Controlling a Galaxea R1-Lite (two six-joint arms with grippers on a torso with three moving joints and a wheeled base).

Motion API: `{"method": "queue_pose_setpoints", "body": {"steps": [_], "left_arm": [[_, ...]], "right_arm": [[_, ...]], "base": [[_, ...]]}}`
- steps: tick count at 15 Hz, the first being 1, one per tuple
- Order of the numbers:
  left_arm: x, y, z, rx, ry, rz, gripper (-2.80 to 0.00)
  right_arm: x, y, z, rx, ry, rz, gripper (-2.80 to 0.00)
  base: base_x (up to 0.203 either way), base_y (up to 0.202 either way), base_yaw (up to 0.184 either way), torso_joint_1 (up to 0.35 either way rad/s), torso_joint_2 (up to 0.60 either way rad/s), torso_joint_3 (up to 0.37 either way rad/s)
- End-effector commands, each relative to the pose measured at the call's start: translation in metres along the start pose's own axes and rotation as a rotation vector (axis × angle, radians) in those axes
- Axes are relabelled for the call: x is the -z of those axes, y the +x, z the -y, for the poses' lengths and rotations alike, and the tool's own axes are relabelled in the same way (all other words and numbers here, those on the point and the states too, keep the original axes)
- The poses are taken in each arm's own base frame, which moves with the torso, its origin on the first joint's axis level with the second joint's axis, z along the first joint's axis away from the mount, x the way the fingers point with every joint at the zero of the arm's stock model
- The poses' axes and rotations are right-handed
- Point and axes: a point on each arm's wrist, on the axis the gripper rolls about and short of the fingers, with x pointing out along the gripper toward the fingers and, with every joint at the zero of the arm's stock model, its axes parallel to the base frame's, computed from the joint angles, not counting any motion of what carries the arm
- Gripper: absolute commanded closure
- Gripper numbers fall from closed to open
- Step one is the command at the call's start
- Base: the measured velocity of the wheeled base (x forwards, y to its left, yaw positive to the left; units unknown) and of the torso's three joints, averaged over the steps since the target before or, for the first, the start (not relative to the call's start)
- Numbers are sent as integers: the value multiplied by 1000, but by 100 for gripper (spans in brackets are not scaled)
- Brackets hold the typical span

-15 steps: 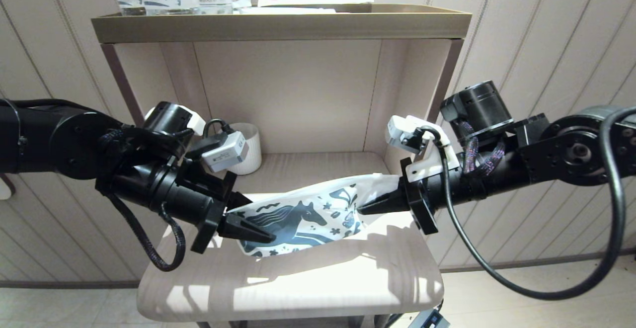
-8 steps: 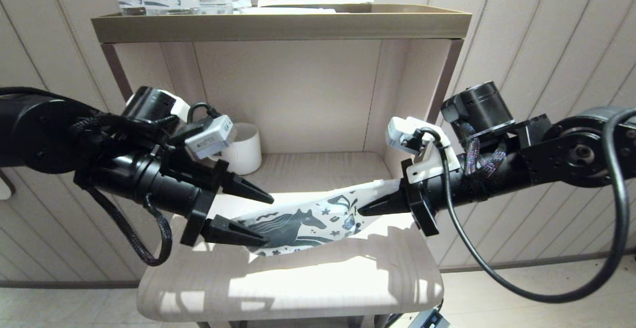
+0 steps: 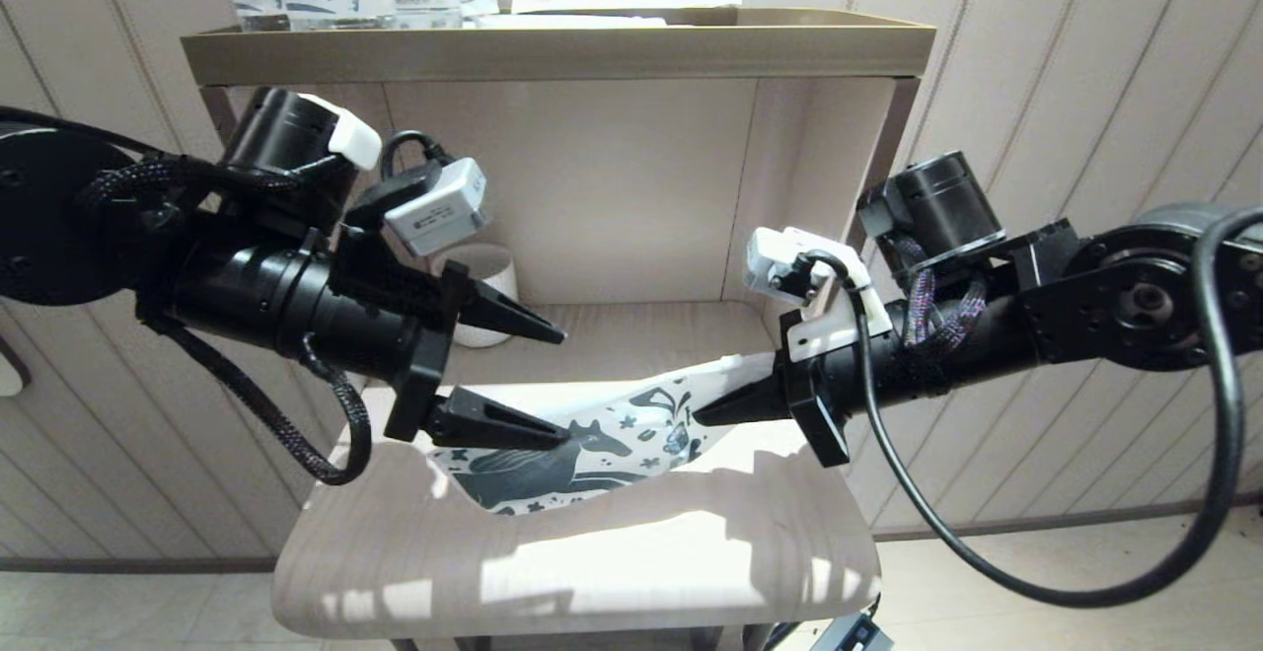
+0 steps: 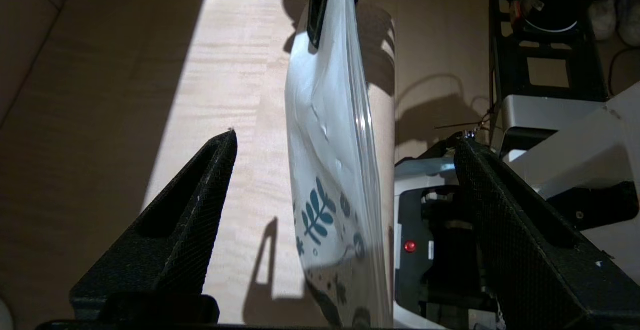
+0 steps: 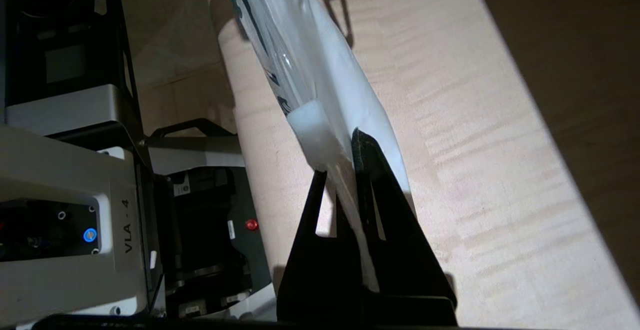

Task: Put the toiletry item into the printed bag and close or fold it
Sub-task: Close the strorage bag and place it on the desk

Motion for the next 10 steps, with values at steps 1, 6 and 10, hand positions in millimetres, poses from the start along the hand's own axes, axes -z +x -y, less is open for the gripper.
{"method": "queue_pose_setpoints", "body": {"steps": [1, 6, 10], "left_arm": [[-1, 31, -7, 37, 0, -13, -280], [-16, 57, -11, 15, 12, 56, -280], [-21, 64, -15, 18, -21, 64, -280]], "right_arm": [[-5, 8, 2, -7, -10, 1, 0], [-6, 17, 4, -12, -5, -6, 0], [-7, 18, 2, -19, -9, -7, 0]], "base": [[0, 0, 0, 0, 0, 0], [0, 0, 0, 0, 0, 0], [0, 0, 0, 0, 0, 0]]}}
